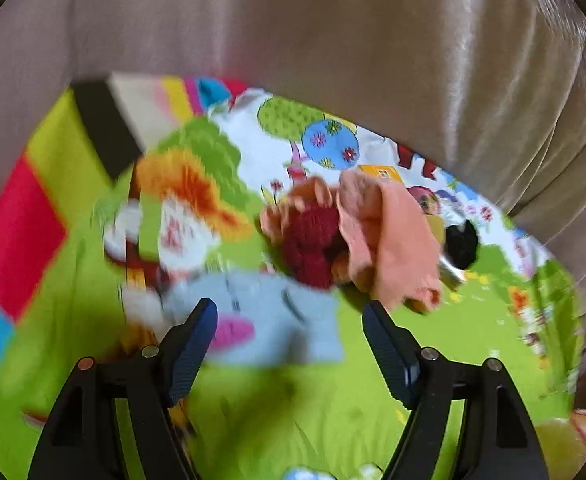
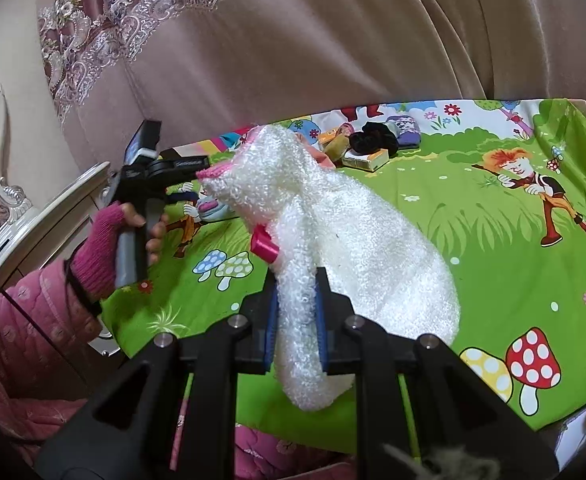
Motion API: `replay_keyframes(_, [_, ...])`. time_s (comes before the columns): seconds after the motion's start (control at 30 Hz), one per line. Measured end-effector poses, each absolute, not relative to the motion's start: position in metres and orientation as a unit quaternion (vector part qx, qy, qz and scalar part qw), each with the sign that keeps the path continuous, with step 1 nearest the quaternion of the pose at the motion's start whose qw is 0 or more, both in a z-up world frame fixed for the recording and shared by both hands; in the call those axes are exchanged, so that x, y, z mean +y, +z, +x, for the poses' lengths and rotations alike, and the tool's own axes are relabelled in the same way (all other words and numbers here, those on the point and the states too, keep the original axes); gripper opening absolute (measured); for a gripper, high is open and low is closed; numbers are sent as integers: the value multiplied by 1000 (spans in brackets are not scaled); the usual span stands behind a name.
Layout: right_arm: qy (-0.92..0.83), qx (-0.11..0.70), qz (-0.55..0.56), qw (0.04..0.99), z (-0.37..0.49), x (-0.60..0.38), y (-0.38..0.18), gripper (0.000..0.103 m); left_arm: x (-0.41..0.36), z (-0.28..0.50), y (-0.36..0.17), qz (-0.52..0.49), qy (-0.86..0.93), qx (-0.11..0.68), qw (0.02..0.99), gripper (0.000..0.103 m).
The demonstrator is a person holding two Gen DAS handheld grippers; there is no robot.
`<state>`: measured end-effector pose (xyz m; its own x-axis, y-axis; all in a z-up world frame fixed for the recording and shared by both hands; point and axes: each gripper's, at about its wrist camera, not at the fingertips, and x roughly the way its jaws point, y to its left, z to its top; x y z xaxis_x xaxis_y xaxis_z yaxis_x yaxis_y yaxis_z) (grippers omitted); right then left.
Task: Organize soft objects
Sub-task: 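Grasp the blue pig puppet with the left tool while the right tool holds the mitten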
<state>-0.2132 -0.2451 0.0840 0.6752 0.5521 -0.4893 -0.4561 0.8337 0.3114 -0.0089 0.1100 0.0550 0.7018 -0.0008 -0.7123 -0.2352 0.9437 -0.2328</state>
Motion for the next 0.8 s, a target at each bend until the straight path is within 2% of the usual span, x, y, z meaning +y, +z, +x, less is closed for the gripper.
replay_keyframes(0.2, [273,287,74,915,-216,-245,89,21,124,46,46,-101,-103,484,863,79])
replay_keyframes(0.37, [274,295,84,912,-215,-241,85,21,108,40,32,86,-134,557,815,79])
replay_keyframes(0.43, [278,300,83,909,-214,-237,81,22,106,34,25,137,-129,565,803,79])
replay_keyframes(0.63, [283,308,77,905,-214,-228,78,22,107,47,18,152,-106,539,822,79])
replay_keyframes(0.73, [283,301,72,908,-217,-229,82,22,106,59,14,170,-68,519,835,86])
replay_keyframes(0.77, [282,299,72,909,-218,-229,84,22,107,63,11,152,-64,520,838,91])
replay_keyframes(0.8, [282,297,72,909,-218,-229,85,22,111,64,10,128,-67,522,841,90])
